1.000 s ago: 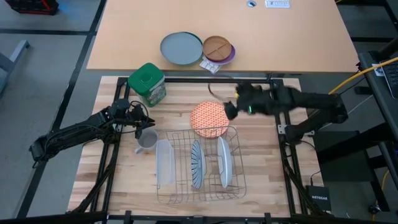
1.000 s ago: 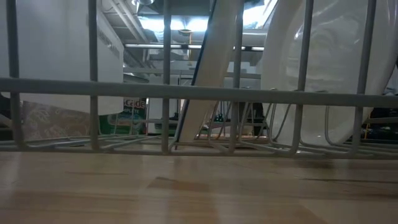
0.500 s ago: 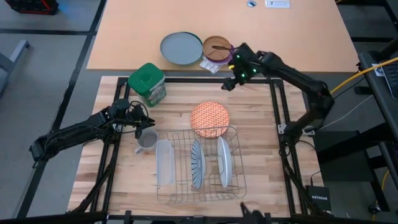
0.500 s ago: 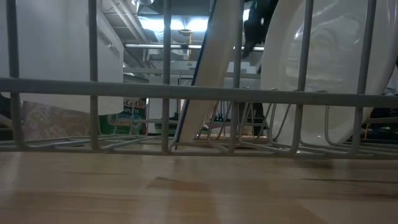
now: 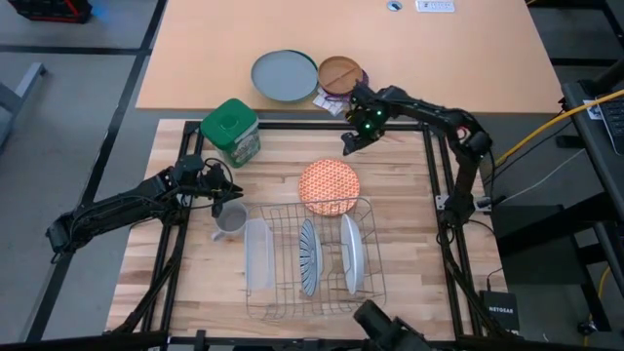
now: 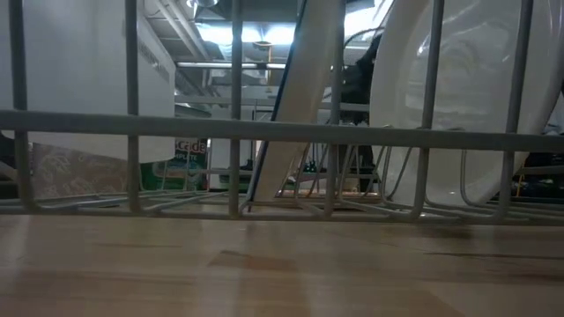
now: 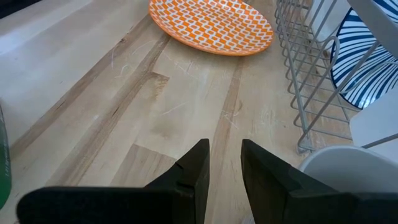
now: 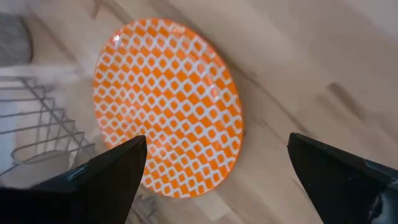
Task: Sort dishes
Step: Put the orange plate in the dish rack
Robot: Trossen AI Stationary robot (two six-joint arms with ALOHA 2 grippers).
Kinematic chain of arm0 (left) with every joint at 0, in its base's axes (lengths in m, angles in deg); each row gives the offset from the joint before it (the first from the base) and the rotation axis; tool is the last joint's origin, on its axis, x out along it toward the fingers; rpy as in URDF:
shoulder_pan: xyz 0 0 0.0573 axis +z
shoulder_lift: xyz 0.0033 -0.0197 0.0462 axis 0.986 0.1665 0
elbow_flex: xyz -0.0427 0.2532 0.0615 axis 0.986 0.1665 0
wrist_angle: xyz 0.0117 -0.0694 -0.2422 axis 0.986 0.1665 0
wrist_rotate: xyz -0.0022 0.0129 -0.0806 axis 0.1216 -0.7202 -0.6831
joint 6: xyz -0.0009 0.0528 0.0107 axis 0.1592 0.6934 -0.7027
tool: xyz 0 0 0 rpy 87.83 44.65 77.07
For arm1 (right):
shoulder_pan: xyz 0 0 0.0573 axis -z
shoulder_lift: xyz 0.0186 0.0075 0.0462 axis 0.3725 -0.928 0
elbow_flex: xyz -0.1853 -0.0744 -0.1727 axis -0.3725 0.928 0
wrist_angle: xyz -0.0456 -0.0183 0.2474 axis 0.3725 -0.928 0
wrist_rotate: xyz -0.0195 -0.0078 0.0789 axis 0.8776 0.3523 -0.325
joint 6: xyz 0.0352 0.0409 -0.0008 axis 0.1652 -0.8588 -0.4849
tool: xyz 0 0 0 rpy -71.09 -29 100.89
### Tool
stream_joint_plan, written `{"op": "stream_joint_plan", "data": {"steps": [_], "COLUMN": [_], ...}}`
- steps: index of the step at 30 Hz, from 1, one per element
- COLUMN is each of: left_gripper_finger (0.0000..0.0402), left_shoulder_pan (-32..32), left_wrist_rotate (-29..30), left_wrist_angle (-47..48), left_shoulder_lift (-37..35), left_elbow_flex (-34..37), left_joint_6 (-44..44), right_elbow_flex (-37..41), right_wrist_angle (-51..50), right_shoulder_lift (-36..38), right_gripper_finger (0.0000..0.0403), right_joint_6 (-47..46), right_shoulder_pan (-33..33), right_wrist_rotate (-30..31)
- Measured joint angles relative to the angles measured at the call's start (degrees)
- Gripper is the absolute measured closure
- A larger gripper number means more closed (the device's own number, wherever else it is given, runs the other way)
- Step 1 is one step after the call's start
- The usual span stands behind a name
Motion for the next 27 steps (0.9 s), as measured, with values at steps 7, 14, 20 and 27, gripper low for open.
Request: {"op": "stream_joint_plan", "data": {"steps": [7, 14, 20, 27], "left_gripper_finger": [0.032, 0.032, 0.032, 0.032], "left_shoulder_pan": [0.0, 0.0, 0.0, 0.0], "left_wrist_rotate": [0.0, 0.0, 0.0, 0.0], "left_wrist_angle": [0.0, 0.0, 0.0, 0.0], "left_shoulder_lift": [0.0, 0.0, 0.0, 0.0], "left_elbow_flex": [0.0, 0.0, 0.0, 0.0], "left_joint_6": [0.0, 0.0, 0.0, 0.0], "right_elbow_flex": [0.0, 0.0, 0.0, 0.0], "right_wrist_angle": [-0.9, -1.4, -3.0, -4.8], "right_shoulder_lift": [-4.3, -4.8, -4.8, -4.8], "right_gripper_finger": [0.001, 0.001, 0.001, 0.001], "right_joint_6": [3.7, 4.4, 1.0, -0.5], "right_shoulder_pan": [-0.2, -0.2, -0.7, -3.1], "right_wrist_rotate": [-1.8, -1.9, -2.3, -2.4]}}
